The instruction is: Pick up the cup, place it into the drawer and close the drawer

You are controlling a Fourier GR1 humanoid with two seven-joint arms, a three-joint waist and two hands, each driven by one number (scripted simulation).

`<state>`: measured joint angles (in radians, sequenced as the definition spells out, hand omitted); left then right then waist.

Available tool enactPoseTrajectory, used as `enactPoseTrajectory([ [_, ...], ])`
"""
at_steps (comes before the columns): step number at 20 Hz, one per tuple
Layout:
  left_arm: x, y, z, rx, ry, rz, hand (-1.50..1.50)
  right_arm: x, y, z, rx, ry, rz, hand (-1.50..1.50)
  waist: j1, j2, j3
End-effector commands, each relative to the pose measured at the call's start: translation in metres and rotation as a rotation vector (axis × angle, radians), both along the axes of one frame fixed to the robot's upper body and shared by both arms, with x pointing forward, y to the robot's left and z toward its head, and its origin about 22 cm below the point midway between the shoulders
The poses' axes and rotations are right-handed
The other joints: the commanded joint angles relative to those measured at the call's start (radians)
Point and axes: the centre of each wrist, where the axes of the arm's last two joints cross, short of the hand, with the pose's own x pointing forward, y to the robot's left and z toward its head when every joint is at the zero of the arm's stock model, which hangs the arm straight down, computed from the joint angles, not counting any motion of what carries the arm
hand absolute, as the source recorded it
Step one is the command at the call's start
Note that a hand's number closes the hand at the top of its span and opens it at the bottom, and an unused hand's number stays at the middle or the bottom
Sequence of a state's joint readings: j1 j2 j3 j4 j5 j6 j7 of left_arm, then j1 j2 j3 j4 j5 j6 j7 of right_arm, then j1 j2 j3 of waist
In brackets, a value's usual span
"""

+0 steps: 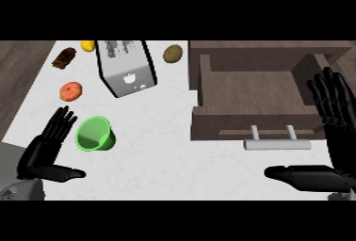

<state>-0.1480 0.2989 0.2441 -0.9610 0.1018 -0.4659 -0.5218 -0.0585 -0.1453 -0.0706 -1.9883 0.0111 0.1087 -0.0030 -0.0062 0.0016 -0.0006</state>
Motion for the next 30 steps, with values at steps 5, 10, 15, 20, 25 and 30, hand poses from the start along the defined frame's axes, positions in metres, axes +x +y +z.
enactPoseTrajectory([
  [5,0.009,0.008,-0.04,-0.038,0.007,0.027,-1.5,-0.01,-0.002,-0.019,0.005,-0.008,0.025,-1.5,-0.005,0.001,0.0],
  [10,0.011,0.016,-0.046,-0.036,-0.005,0.04,-1.5,0.007,-0.012,0.011,-0.002,0.004,0.029,-1.5,-0.011,0.005,-0.002],
  [15,0.006,0.006,-0.057,-0.044,-0.026,0.05,-1.5,0.0,-0.011,-0.005,-0.006,0.014,0.031,-1.5,-0.016,0.006,-0.002],
  [20,0.0,0.005,-0.063,-0.035,-0.059,0.044,-1.5,0.012,0.012,-0.004,-0.007,0.004,0.037,-1.5,-0.016,0.01,-0.004],
  [25,0.007,0.007,-0.057,-0.031,-0.052,0.042,-1.5,0.001,0.004,0.002,0.008,-0.008,0.04,-1.5,-0.031,0.012,-0.005],
  [30,0.01,-0.002,-0.061,-0.056,-0.064,0.037,-1.5,0.014,0.01,0.003,0.019,0.003,0.064,-1.5,-0.028,0.015,-0.006],
])
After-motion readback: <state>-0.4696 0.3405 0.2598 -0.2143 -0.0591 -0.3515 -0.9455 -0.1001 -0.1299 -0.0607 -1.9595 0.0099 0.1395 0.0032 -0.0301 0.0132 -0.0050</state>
